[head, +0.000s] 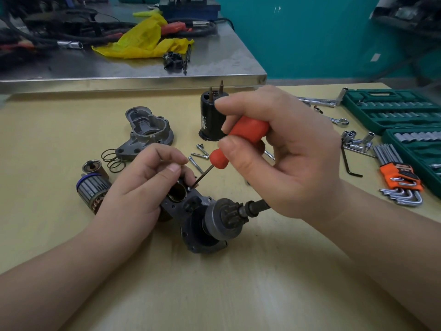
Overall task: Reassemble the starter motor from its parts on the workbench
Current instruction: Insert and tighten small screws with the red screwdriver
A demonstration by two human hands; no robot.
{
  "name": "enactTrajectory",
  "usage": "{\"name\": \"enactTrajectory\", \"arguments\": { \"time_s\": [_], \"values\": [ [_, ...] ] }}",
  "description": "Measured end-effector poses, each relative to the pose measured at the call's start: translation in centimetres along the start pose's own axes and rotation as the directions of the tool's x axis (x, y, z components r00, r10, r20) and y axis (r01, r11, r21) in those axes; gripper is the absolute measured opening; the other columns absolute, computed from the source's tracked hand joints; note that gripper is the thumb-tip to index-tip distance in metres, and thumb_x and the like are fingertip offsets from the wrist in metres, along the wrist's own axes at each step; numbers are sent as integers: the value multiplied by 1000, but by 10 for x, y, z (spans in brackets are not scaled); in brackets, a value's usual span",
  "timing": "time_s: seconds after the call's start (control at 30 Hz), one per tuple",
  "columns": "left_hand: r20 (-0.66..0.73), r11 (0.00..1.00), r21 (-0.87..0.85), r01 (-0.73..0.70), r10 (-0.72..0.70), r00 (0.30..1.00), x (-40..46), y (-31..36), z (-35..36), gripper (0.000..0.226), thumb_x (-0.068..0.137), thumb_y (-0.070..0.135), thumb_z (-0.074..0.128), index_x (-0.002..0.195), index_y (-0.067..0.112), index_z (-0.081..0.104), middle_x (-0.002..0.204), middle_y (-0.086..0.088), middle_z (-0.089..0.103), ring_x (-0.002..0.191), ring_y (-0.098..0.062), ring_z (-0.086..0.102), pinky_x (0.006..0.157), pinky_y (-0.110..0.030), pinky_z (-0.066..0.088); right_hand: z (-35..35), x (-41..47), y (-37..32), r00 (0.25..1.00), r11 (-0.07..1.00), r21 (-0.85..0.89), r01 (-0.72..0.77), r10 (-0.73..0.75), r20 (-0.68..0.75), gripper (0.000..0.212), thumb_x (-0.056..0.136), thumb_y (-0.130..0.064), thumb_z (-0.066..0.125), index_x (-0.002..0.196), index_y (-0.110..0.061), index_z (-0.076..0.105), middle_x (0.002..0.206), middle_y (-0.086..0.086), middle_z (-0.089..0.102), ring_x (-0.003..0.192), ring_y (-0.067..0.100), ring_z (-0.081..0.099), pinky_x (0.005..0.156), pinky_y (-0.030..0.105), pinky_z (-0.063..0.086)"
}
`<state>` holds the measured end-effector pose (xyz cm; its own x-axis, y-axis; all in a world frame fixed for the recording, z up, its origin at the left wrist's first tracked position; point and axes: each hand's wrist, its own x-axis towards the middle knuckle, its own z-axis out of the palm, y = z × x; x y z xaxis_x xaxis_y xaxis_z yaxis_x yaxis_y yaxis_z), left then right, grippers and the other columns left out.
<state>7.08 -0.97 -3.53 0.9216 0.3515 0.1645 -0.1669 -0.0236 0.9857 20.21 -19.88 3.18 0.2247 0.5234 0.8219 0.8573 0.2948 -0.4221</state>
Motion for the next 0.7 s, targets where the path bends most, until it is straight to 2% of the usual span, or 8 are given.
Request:
{"name": "enactTrajectory", "arguments": {
  "time_s": [0.07,0.13,0.27,0.33,0.4,0.5,0.6,0.7],
  "values": [
    [-6,1000,0,-6,6,1000,0,0,0,18,94,40,61,106,30,70,95,-10,74,85,-28,67,65,-40,55,1,2,-2,1000,1000,10,-10,10,-5,27,100,-13,69,126,-8,60,87,18,66,74,33,61,63,33,47],
    [-9,1000,2,-11,11,1000,0,-1,0,18,94,40,61,106,30,70,95,-10,74,85,-29,67,67,-41,55,2,1,-3,1000,999,40,-18,18,0,33,102,-16,66,132,-5,57,88,20,66,73,33,63,61,39,48],
    [-44,997,81,-15,19,999,1,-1,1,19,96,41,60,107,32,72,96,-7,76,91,-30,71,76,-48,57,2,-2,-5,997,989,130,-74,72,18,46,104,-7,45,149,3,41,107,23,66,83,11,66,70,46,54],
    [-66,988,153,-19,30,997,0,0,2,20,100,38,56,109,33,73,99,-4,78,94,-29,74,80,-50,58,5,-7,-7,995,986,139,-90,94,-21,44,105,-4,44,148,4,44,105,22,67,86,16,71,71,47,55],
    [-85,969,245,-20,42,996,0,1,2,24,102,39,52,111,35,73,104,-2,80,99,-28,75,86,-56,60,7,-11,-9,992,988,117,-100,109,-69,35,105,-8,49,139,-3,52,100,18,68,83,27,73,63,52,52],
    [-109,951,308,-16,52,993,-2,2,2,23,102,38,52,108,33,73,103,-1,81,98,-27,76,88,-64,59,8,-14,-14,988,992,79,-100,108,-107,22,103,-12,59,125,-9,61,90,11,66,73,34,68,56,50,49],
    [-107,931,363,-36,80,991,-1,4,2,21,101,35,52,102,32,73,97,3,79,89,-18,75,76,-50,60,10,-12,-17,985,989,97,-110,121,-122,18,100,-17,68,117,-10,66,82,1,58,70,41,66,55,51,50],
    [-83,905,422,-50,94,992,0,5,0,23,102,32,51,99,36,73,95,8,78,89,-11,73,72,-27,55,11,-13,-16,986,995,58,-81,88,-139,24,102,-17,60,123,-7,65,86,5,64,76,30,64,60,47,49]
  ]
}}
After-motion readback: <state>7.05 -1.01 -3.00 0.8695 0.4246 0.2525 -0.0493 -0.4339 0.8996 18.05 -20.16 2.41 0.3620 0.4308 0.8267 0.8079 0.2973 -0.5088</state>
